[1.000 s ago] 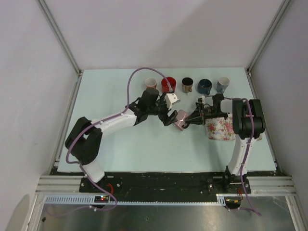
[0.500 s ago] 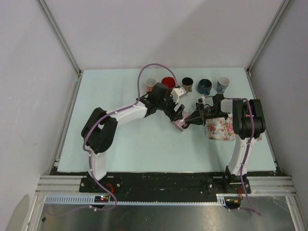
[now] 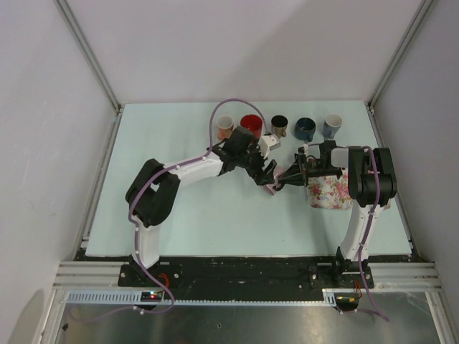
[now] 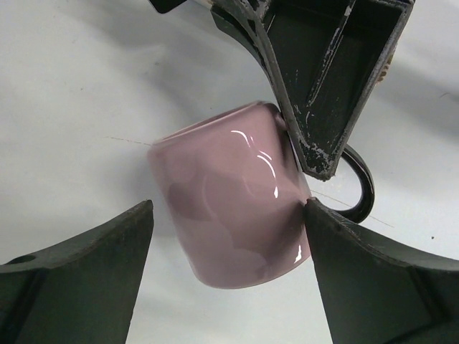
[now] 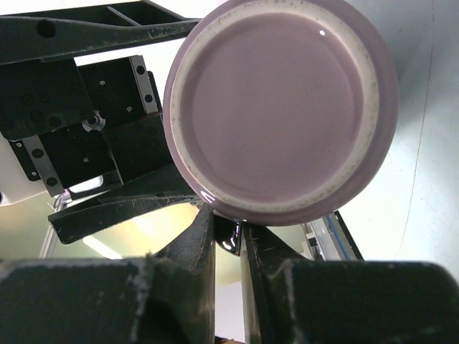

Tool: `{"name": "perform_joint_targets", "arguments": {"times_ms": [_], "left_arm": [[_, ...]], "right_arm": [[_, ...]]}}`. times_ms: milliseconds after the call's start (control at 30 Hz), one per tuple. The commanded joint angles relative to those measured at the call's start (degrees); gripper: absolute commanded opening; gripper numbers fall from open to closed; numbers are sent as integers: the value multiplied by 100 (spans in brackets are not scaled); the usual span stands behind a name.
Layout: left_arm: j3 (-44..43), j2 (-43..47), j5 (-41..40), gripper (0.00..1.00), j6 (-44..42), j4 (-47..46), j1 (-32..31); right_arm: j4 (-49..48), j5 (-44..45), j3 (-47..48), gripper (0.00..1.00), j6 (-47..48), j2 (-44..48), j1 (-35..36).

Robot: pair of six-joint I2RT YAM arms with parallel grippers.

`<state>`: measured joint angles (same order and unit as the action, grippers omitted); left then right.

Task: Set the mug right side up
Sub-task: Turn over the cup on the tray.

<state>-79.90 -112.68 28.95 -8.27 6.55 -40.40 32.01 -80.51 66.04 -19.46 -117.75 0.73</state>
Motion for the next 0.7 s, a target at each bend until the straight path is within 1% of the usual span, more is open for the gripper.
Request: {"name": "perform_joint_targets", "arguments": {"times_ms": [0,167,367,567,600,667], "left_arm": [[-255,-260,-158,89,22,187,-28],[-399,-423,-122,88,78,289,-41],[-474,-553,-100,86,95,381,-36],[-500,-619,-52,85,103,429,-37],[-505,-621,-45,84,105,436,-42],[-515,-629,-47,85,97,447,-45]], "right_arm": [[56,-69,155,17,45,-66,-25],[32,-164,155,31,48,-96,-100],[43,-185,161,48,93,-42,-209],[77,-160,191,55,240,88,-264],[183,-128,256,55,425,109,-278],[745,-32,470,56,889,116,-320]]}}
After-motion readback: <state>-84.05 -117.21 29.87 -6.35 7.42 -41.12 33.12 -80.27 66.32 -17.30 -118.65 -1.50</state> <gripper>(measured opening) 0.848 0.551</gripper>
